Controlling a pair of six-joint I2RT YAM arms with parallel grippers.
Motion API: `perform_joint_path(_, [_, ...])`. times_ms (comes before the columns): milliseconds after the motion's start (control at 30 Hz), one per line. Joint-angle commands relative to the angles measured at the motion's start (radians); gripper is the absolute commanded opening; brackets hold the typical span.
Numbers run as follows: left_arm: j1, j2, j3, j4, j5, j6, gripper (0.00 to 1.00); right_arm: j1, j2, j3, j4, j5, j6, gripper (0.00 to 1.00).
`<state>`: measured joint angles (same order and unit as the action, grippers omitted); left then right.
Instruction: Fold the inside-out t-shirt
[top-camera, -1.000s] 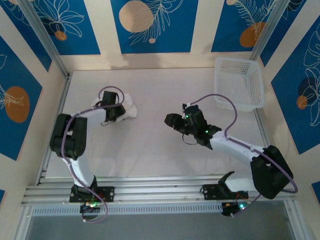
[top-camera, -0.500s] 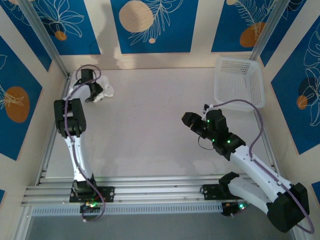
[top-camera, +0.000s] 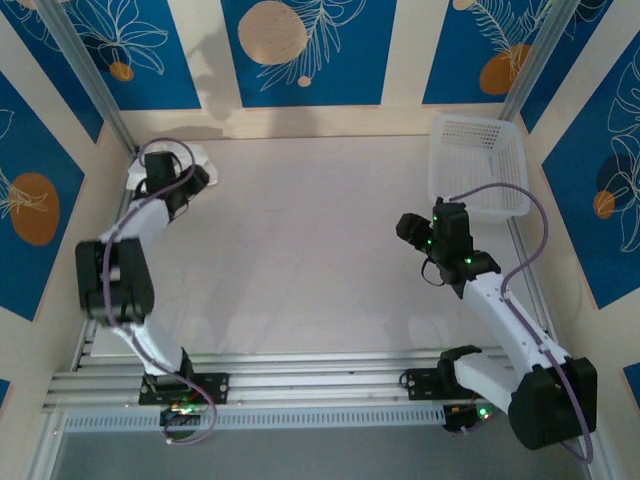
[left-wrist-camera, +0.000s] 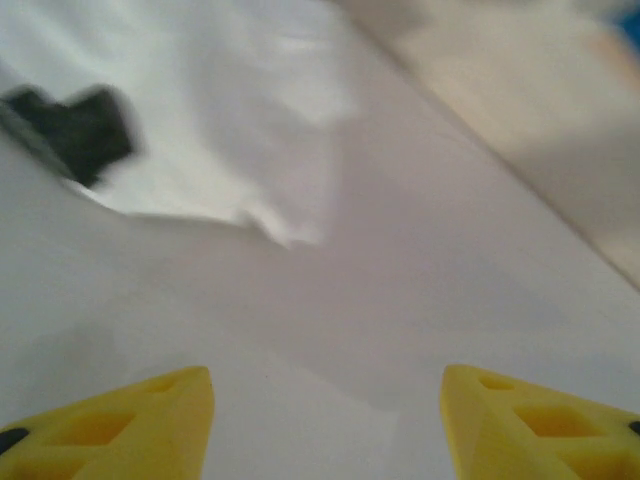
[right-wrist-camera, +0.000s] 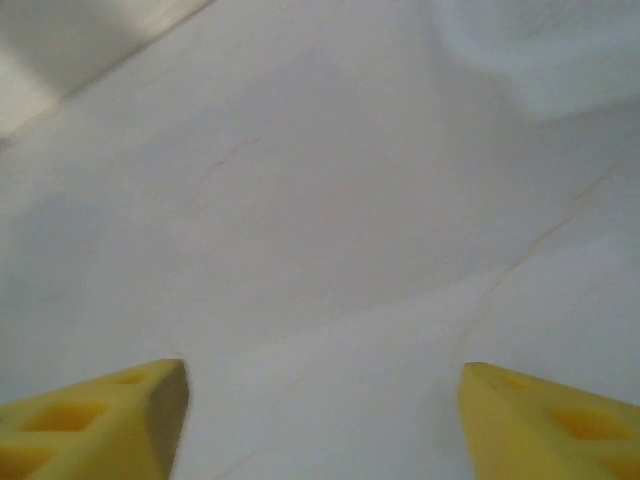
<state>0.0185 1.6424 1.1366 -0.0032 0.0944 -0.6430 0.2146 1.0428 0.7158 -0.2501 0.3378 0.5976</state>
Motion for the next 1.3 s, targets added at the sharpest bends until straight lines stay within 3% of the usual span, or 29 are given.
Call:
perform_joint_path(0, [-0.16, -0.202, -0.176, 0.119, -0.096, 0.122, 0.64, -0.03, 0.062, -0.015, 0.101, 0.196, -0.268, 0.83])
perform_joint_path(67, [-0.289, -0.306, -0.307, 0.167, -0.235, 0.252, 0.69, -0.049, 0.122, -0.079, 0.253, 0.226, -0.392, 0.84])
perform_joint_path(167, [-0.418, -0.436, -0.495, 0.285, -0.414, 0.403, 0.74, -0.107, 0.22, -0.175, 0.499, 0.131, -0.464, 0.84])
perform_joint_path(233, [-0.431, -0.506, -0.605, 0.382, -0.463, 0.482, 0.84, -0.142, 0.287, -0.232, 0.692, 0.044, -0.472, 0.84])
perform_joint_path(367, [-0.43, -0.59, -0.678, 0.345, -0.664, 0.621, 0.87, -0.185, 0.403, -0.276, 0.951, -0.08, -0.463, 0.85])
perform_joint_path(433, [-0.412, -0.625, -0.733, 0.385, -0.713, 0.654, 0.9, -0.196, 0.515, -0.355, 1.22, -0.118, -0.467, 0.87])
perform_joint_path(500, [-0.351, -0.646, -0.795, 0.434, -0.628, 0.652, 0.95, -0.2, 0.462, -0.361, 1.144, -0.159, -0.476, 0.88])
perform_joint_path(533, [-0.315, -0.644, -0.831, 0.476, -0.586, 0.64, 0.99, -0.204, 0.485, -0.372, 1.199, -0.174, -0.478, 0.91])
perform_joint_path(567, [-0.272, -0.63, -0.875, 0.551, -0.542, 0.627, 0.99, -0.205, 0.497, -0.374, 1.234, -0.155, -0.468, 0.95])
perform_joint_path(600, [-0.228, -0.601, -0.912, 0.639, -0.486, 0.621, 0.99, -0.204, 0.474, -0.357, 1.161, -0.119, -0.454, 1.0])
perform_joint_path(633, [-0.185, -0.565, -0.934, 0.706, -0.44, 0.616, 0.99, -0.205, 0.474, -0.345, 1.134, -0.083, -0.439, 0.99])
perform_joint_path(733, [-0.09, -0.404, -0.902, 0.84, -0.301, 0.626, 0.99, -0.181, 0.483, -0.336, 1.132, -0.041, -0.455, 0.99])
perform_joint_path(800, [-0.076, -0.282, -0.853, 0.889, -0.222, 0.645, 0.99, -0.182, 0.482, -0.342, 1.143, -0.044, -0.454, 0.99])
perform_joint_path(867, [-0.077, -0.088, -0.83, 1.073, -0.192, 0.658, 0.99, -0.186, 0.481, -0.342, 1.139, -0.047, -0.452, 0.99])
perform_joint_path(900, [-0.081, -0.074, -0.802, 0.996, -0.184, 0.666, 0.99, -0.188, 0.482, -0.341, 1.14, -0.05, -0.451, 0.99])
perform_joint_path(933, [-0.081, -0.135, -0.746, 0.794, -0.191, 0.657, 0.99, -0.188, 0.482, -0.341, 1.139, -0.051, -0.451, 0.99])
perform_joint_path(1000, [-0.089, -0.087, -0.762, 0.912, -0.206, 0.67, 0.99, -0.186, 0.482, -0.34, 1.14, -0.047, -0.452, 0.99])
perform_joint_path(1033, [-0.089, -0.12, -0.742, 0.821, -0.207, 0.664, 0.99, -0.186, 0.48, -0.34, 1.138, -0.048, -0.451, 0.99])
perform_joint_path(1067, [-0.09, -0.097, -0.751, 0.891, -0.212, 0.67, 0.99, -0.188, 0.481, -0.34, 1.139, -0.05, -0.45, 0.99])
perform_joint_path(1267, [-0.088, -0.112, -0.726, 0.815, -0.138, 0.689, 0.99, -0.187, 0.482, -0.34, 1.14, -0.052, -0.451, 0.99])
